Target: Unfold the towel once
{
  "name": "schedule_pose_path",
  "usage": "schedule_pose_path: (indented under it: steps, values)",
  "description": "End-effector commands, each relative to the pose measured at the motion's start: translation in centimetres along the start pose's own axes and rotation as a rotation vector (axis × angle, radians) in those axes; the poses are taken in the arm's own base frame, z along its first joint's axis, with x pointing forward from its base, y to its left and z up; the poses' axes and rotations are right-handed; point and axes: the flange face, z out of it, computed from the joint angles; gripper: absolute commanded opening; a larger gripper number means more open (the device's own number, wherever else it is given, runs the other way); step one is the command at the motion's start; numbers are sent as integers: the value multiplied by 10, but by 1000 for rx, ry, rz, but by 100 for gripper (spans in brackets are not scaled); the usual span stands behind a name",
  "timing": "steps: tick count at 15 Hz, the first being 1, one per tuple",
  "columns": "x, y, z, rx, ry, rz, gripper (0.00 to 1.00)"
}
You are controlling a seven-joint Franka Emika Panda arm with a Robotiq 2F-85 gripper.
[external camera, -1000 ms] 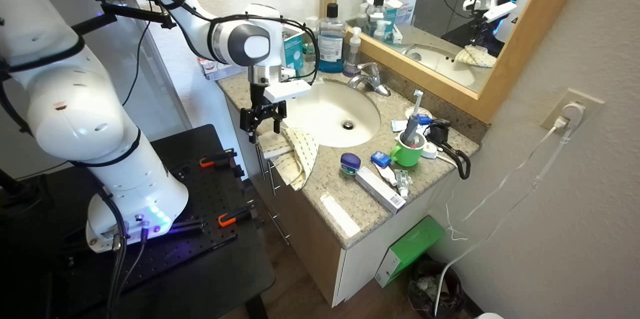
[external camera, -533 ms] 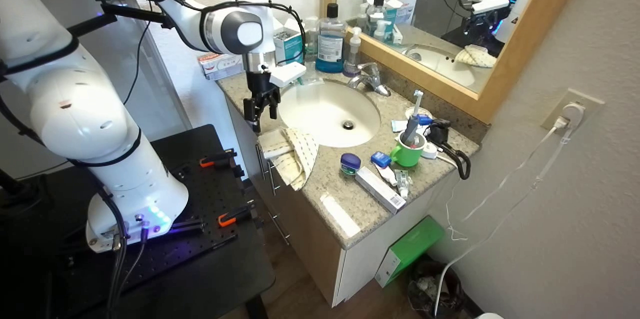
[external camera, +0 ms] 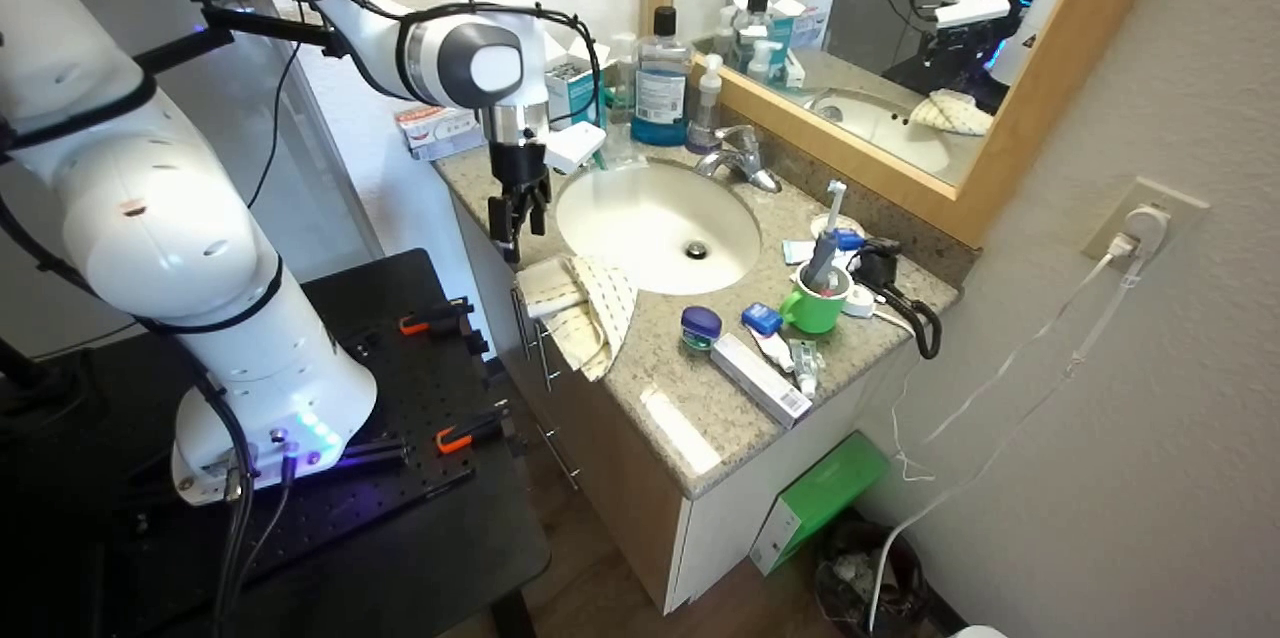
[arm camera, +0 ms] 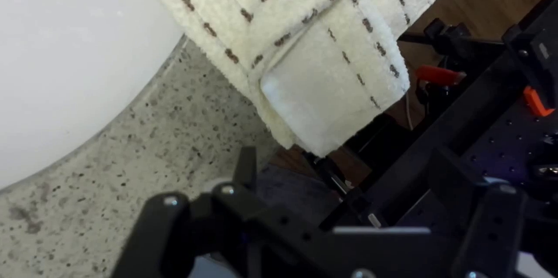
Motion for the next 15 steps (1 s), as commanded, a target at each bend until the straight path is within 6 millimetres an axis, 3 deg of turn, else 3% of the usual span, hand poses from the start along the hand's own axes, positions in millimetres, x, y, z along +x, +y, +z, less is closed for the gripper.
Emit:
schedule_pose_path:
  steps: [1,9,15]
  values:
    - [-7,5,6,7,-5,-40,100]
    - [-17,0,26,16,-63,-237,100]
    - [-12,9,33,-17,-64,-315,100]
